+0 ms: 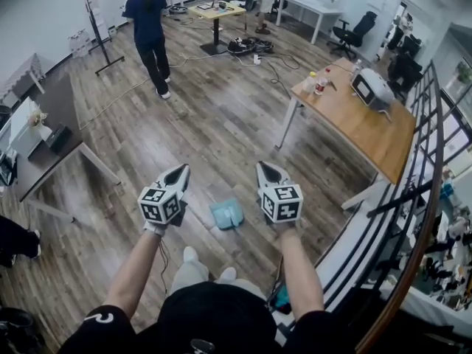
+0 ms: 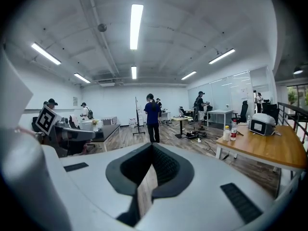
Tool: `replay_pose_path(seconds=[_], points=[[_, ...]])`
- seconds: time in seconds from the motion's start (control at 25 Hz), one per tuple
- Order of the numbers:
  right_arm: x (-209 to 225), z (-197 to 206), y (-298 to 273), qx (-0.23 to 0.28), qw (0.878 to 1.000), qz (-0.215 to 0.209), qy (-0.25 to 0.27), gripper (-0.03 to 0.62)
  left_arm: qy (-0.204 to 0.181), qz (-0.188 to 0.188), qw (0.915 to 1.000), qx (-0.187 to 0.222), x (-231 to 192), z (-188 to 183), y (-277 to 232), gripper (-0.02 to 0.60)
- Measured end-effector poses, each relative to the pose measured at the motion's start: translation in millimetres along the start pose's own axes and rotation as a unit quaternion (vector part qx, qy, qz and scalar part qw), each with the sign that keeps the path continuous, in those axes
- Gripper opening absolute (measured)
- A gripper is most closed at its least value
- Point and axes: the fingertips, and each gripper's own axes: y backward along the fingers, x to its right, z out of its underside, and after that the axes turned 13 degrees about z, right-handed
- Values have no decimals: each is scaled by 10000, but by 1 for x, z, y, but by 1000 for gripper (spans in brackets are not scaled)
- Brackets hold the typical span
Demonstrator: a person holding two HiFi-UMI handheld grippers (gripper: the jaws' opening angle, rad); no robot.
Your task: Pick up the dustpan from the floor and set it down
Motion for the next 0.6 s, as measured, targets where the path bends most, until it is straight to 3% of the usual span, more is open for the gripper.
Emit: replay_pose_path(seconds=[0.6], points=[[5,-12,12,21,10000,-53,-52,-5,-170,146,9997,-136,14,-10,-9,-2]])
